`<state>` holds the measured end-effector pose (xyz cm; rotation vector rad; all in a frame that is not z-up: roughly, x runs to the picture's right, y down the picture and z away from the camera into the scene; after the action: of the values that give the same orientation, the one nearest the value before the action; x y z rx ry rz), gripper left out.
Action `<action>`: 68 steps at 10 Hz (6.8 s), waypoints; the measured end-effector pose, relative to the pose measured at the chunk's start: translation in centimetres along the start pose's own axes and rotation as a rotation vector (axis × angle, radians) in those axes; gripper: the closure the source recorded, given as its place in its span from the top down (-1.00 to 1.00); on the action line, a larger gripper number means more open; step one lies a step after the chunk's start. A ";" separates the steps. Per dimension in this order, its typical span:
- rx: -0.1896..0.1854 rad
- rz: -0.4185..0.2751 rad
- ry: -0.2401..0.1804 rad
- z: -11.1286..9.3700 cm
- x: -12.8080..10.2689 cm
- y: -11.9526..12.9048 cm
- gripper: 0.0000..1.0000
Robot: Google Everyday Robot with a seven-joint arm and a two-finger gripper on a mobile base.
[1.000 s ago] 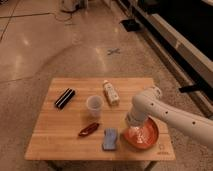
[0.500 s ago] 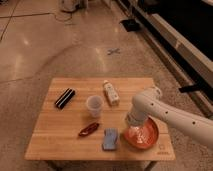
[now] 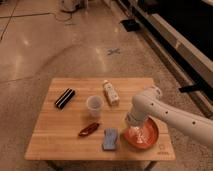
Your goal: Place the pepper on the white sponge
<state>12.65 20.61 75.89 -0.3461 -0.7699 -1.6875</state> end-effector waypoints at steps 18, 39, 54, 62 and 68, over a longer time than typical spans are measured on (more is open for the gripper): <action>-0.145 0.080 0.000 1.3 6.9 -10.9 0.49; -0.132 0.082 -0.072 9.5 9.7 -18.8 -0.35; -0.096 0.012 -0.084 2.9 0.1 -11.3 -0.99; -0.095 0.018 -0.057 4.8 0.3 -10.4 0.52; -0.077 0.037 -0.054 4.6 0.1 -10.3 0.60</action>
<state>2.07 24.46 76.20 -0.4583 -0.7351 -1.6816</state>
